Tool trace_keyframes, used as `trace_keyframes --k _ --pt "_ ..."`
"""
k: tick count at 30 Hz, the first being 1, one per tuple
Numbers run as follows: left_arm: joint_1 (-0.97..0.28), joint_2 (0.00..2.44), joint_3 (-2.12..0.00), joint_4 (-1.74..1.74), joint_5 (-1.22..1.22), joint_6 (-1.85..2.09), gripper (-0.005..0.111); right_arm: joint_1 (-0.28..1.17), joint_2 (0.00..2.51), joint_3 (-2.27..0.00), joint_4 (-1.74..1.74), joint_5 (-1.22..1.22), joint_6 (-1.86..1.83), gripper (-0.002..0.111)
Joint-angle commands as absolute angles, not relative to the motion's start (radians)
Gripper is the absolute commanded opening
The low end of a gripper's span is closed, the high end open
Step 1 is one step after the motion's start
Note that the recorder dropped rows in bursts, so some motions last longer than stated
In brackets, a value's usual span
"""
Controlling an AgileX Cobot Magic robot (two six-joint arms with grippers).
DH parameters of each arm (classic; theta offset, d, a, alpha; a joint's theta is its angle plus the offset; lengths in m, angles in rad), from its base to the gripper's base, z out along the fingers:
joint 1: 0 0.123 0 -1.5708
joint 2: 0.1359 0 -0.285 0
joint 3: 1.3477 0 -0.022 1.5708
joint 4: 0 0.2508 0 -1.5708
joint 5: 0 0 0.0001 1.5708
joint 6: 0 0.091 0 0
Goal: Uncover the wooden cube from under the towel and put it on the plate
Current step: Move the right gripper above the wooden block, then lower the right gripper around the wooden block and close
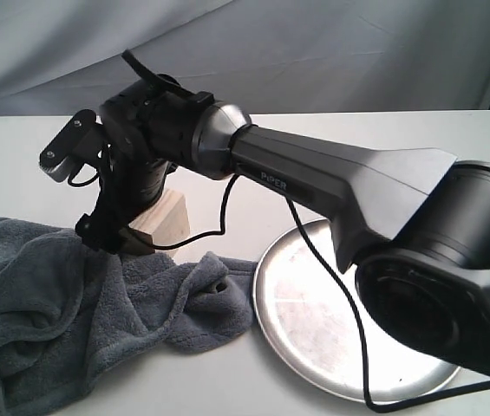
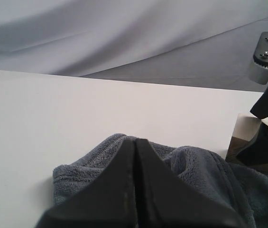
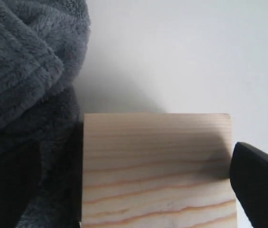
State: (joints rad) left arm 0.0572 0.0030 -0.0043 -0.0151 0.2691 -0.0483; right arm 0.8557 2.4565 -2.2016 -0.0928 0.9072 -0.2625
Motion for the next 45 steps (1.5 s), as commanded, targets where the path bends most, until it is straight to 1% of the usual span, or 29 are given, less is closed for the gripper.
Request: trace_keyframes --k 1,6,12,23,27,31,36,45 --pt "0.058 0.0 0.0 -0.019 0.259 -0.048 0.0 0.845 2.483 -2.201 -0.103 0.91 -0.262 0.105" --pt "0.058 0.0 0.0 -0.019 0.259 -0.048 0.0 0.845 2.47 -2.201 -0.184 0.905 -0.221 0.105" --pt "0.058 0.0 0.0 -0.019 0.259 -0.048 0.0 0.845 2.419 -2.201 -0.174 0.942 -0.22 0.105" --pt "0.058 0.0 0.0 -0.019 0.259 -0.048 0.0 0.836 2.441 -2.201 -0.125 0.944 -0.213 0.105" --pt "0.058 0.0 0.0 -0.019 0.259 -0.048 0.0 0.798 2.463 -2.201 -0.098 0.946 -0.192 0.105" --pt "0.058 0.0 0.0 -0.019 0.259 -0.048 0.0 0.765 2.473 -2.201 0.013 0.954 -0.209 0.105" --pt "0.058 0.0 0.0 -0.019 0.259 -0.048 0.0 0.761 2.473 -2.201 0.062 0.954 -0.274 0.105" --pt "0.058 0.0 0.0 -0.019 0.259 -0.048 0.0 0.761 2.5 -2.201 0.062 0.954 -0.286 0.105"
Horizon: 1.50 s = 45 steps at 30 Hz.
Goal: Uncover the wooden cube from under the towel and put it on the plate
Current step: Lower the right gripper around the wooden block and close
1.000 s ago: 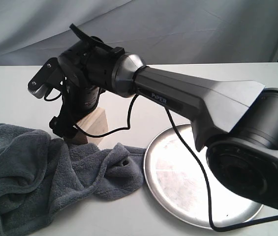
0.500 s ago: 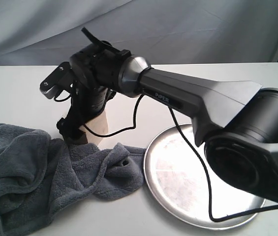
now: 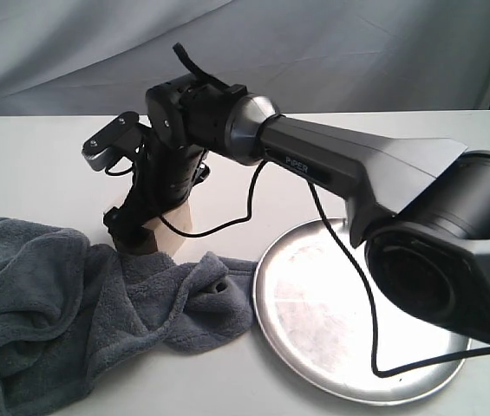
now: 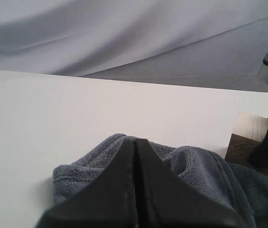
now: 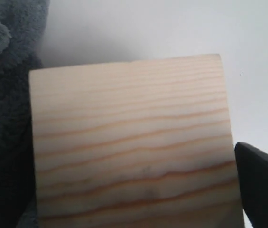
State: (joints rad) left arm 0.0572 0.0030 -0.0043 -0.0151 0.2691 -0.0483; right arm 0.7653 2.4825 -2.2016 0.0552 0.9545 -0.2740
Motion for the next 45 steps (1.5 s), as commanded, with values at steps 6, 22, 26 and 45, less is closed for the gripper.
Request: trace_keyframes --k 6,22,26,45 --pt "0.058 0.0 0.0 -0.019 0.259 -0.048 0.0 0.761 2.508 -2.201 0.057 0.954 -0.286 0.105" --pt "0.058 0.0 0.0 -0.019 0.259 -0.048 0.0 0.761 2.531 -2.201 0.057 0.927 -0.291 0.105" --pt "0.058 0.0 0.0 -0.019 0.259 -0.048 0.0 0.761 2.533 -2.201 0.057 0.928 -0.291 0.105" --pt "0.058 0.0 0.0 -0.019 0.259 -0.048 0.0 0.761 2.535 -2.201 0.065 0.889 -0.262 0.072"
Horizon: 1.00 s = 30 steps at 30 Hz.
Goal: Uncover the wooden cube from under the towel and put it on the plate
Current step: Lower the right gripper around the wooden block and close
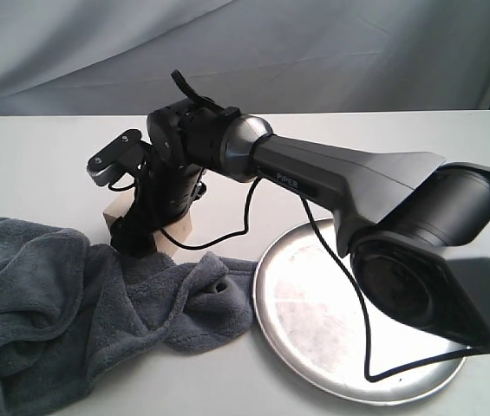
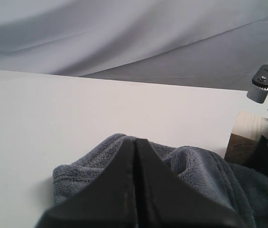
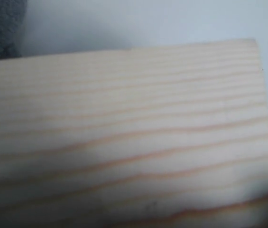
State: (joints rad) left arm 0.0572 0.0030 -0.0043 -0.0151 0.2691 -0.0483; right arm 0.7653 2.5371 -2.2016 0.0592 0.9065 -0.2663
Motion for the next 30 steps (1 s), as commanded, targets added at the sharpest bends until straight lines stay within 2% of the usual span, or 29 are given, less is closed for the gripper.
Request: trace_keyframes --k 1,9,20,23,30 --pt "0.058 0.0 0.0 -0.019 0.259 -0.048 0.0 0.761 2.535 -2.201 0.065 0.889 -0.262 0.067" --pt "0.058 0.0 0.0 -0.019 0.259 -0.048 0.0 0.756 2.529 -2.201 0.065 0.889 -0.255 0.043" --pt "0.058 0.0 0.0 -0.019 0.259 -0.048 0.0 0.756 2.52 -2.201 0.065 0.93 -0.255 0.017" --pt "0.058 0.0 0.0 -0.019 0.259 -0.048 0.0 0.756 2.508 -2.201 0.065 0.933 -0.255 0.013" --pt "0.058 0.0 0.0 -0.019 0.259 -0.048 0.0 0.756 2.46 -2.201 0.065 0.932 -0.255 0.012"
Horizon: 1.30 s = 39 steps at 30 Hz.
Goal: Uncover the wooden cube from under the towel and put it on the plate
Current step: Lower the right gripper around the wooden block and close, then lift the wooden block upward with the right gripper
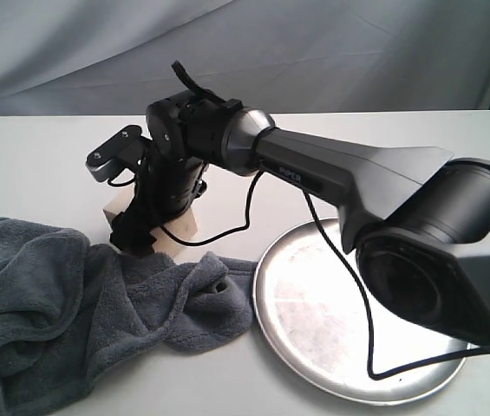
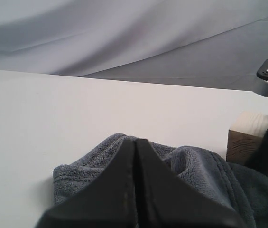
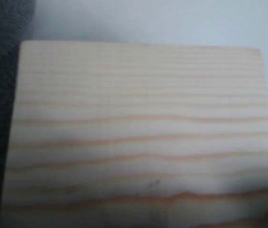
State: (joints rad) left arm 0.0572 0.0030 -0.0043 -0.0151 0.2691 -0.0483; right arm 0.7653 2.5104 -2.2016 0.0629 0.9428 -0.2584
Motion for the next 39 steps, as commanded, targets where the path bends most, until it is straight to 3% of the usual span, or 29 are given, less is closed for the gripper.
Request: trace_keyframes --k 1,18,39 --pt "0.058 0.0 0.0 -0.019 0.259 -0.048 0.0 0.756 2.455 -2.201 0.065 0.934 -0.255 0.012" --pt "0.058 0.0 0.0 -0.019 0.259 -0.048 0.0 0.679 2.38 -2.201 0.17 1.03 -0.259 0.005" --pt "0.058 0.0 0.0 -0.019 0.259 -0.048 0.0 0.625 2.303 -2.201 0.14 1.173 -0.283 0.005"
